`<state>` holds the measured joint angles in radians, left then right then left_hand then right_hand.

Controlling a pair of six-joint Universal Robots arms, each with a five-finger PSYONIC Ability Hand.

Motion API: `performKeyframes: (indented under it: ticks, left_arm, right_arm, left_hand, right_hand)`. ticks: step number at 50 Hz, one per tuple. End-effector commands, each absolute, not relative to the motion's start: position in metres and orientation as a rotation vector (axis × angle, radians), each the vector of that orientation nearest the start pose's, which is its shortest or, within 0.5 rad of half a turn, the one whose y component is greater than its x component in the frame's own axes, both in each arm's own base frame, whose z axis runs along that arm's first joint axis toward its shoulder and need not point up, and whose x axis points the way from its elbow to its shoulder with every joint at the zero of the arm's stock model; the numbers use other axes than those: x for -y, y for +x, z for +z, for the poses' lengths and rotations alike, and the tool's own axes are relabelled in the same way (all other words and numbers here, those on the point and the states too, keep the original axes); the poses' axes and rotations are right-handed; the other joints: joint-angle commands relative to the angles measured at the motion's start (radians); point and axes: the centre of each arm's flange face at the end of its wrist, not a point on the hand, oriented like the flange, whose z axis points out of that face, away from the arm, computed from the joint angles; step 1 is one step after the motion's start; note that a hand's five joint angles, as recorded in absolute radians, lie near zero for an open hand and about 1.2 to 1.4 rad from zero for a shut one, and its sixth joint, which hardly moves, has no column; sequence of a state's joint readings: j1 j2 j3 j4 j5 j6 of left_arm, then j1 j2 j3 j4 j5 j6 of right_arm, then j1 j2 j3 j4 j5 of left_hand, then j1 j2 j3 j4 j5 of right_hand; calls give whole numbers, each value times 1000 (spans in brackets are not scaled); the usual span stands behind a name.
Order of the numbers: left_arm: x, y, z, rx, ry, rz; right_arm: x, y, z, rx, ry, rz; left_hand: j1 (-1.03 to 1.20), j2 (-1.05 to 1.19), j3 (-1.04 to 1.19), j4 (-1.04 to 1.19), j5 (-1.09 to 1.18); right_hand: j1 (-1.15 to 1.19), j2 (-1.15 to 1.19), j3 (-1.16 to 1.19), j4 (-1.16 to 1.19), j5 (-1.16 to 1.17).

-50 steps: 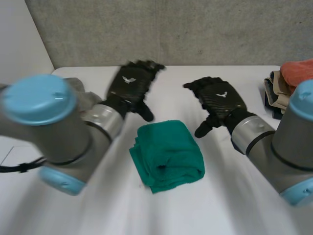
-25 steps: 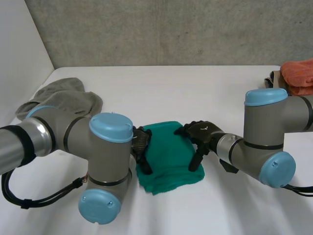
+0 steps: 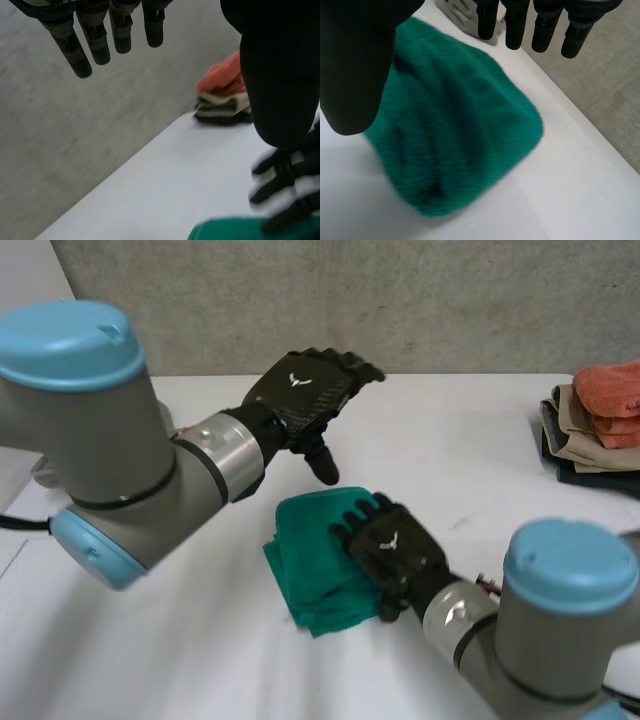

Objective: Fold the laundry.

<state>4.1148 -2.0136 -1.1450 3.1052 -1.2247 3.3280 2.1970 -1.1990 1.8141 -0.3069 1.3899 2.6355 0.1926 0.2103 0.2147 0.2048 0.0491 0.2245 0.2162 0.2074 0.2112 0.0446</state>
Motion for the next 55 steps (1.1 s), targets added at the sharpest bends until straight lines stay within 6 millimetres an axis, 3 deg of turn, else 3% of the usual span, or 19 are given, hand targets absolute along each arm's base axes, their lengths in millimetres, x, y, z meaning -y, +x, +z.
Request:
performKeyframes:
  ticks: [1, 13, 18, 23, 27, 30, 39, 44, 50, 54, 55]
  left_arm:
    - [240, -358, 280, 1604, -1085, 1645]
    - [238, -360, 270, 1626, -1091, 1612]
    - [240, -358, 270, 1630, -1085, 1616]
    - [242, -358, 270, 1636, -1073, 1610]
    - [242, -358, 270, 1638, -1068, 1607]
    - [242, -357, 270, 1639, -1069, 1609]
    - [247, -354, 282, 1613, -1058, 1658]
    - [254, -348, 300, 1582, -1029, 1718]
    - [256, -344, 311, 1572, -986, 1729]
    - [259, -342, 313, 1570, -976, 1740]
    - [259, -342, 314, 1570, -973, 1744]
  right_arm:
    - [170, 315, 122, -1855, -1401, -1766]
    - [192, 332, 102, -1769, -1392, -1887]
    - [199, 337, 103, -1754, -1390, -1908]
    - [205, 341, 105, -1739, -1384, -1928]
    - [209, 343, 105, -1737, -1369, -1927]
    - [212, 342, 107, -1742, -1358, -1937]
    - [227, 351, 144, -1641, -1291, -2062]
    - [256, 344, 162, -1647, -1211, -2137]
    - [271, 338, 170, -1656, -1154, -2120]
    - [295, 330, 187, -1651, -1068, -2190]
    - [309, 324, 199, -1637, -1016, -2235]
  left_hand:
    - [-3, -20, -25, -15, -34]
    - [-5, -23, -28, -18, -37]
    - [-5, -23, -28, -18, -37]
    - [-3, -20, -25, -15, -34]
    - [-5, -23, -28, -18, -37]
    - [-5, -23, -28, -18, -37]
    - [0, -17, -22, -12, -31]
    - [0, -17, -22, -12, -31]
    - [0, -17, -22, -12, -31]
    - [0, -17, -22, -12, -31]
    - [0, -17, -22, -12, -31]
  right_hand:
    - [-50, -42, -33, -37, -45]
    - [-50, -42, -33, -37, -45]
    - [36, 45, 53, 50, 42]
    - [347, 355, 364, 360, 353]
    - [1118, 1127, 1135, 1132, 1124]
    - [1172, 1180, 1189, 1185, 1177]
    - [1172, 1180, 1189, 1185, 1177]
    - [1172, 1180, 1189, 1185, 1177]
    - [1172, 1180, 1189, 1185, 1177]
    - [1172, 1180, 1189, 1185, 1177]
    - [1172, 1180, 1189, 1185, 1177]
